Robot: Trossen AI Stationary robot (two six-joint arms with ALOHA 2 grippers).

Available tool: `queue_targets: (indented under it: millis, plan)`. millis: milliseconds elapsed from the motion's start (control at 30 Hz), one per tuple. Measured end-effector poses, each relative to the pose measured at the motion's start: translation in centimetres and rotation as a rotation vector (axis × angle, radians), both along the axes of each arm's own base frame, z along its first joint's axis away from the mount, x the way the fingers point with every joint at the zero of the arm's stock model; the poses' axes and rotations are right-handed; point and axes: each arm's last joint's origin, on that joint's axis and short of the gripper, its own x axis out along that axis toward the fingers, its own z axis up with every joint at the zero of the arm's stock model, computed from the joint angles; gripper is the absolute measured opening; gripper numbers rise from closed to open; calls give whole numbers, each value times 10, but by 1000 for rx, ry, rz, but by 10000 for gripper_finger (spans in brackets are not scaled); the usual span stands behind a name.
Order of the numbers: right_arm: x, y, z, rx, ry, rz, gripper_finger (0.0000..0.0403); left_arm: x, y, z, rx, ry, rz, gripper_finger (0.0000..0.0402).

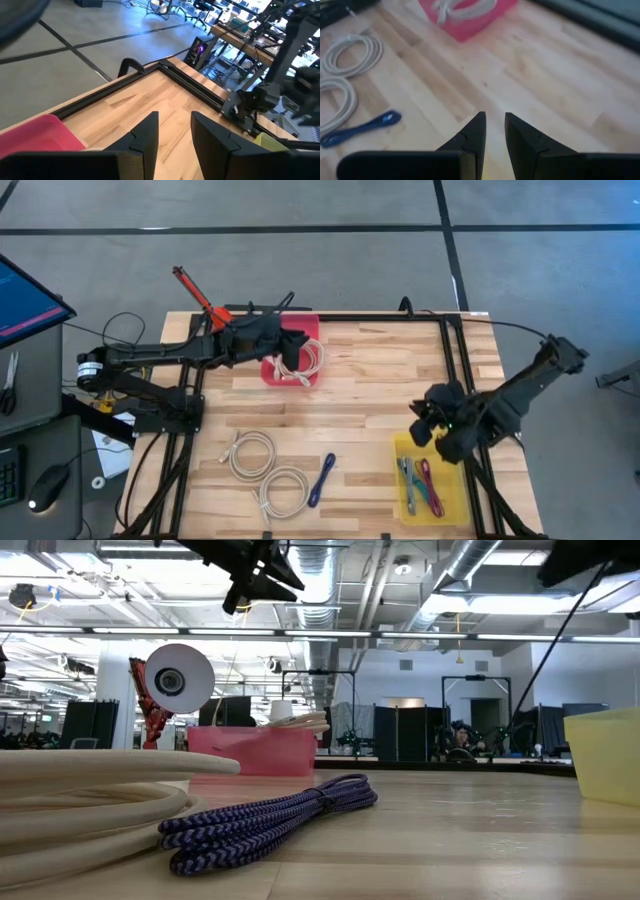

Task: Pick & Place USB Port
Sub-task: Put the HDMI cable into the red bin

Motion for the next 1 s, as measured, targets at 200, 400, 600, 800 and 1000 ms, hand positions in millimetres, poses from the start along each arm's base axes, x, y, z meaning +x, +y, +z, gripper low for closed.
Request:
queue_targets:
  millis: [200,400,600,800,1000]
  plan:
    - [12,-17,11,-120,-25,85,64,2,-10,0,0,0,-38,113]
    - [25,-31,17,-180,2,162,64,4,-21,0,0,0,-76,113]
    - [37,-46,18,-150,35,246,64,5,-30,0,-3,-1,-107,113]
    - [47,-58,24,-171,0,324,63,6,-43,0,-6,-1,-151,113]
    - [55,-71,28,-179,-35,406,63,6,-56,0,-6,0,-198,113]
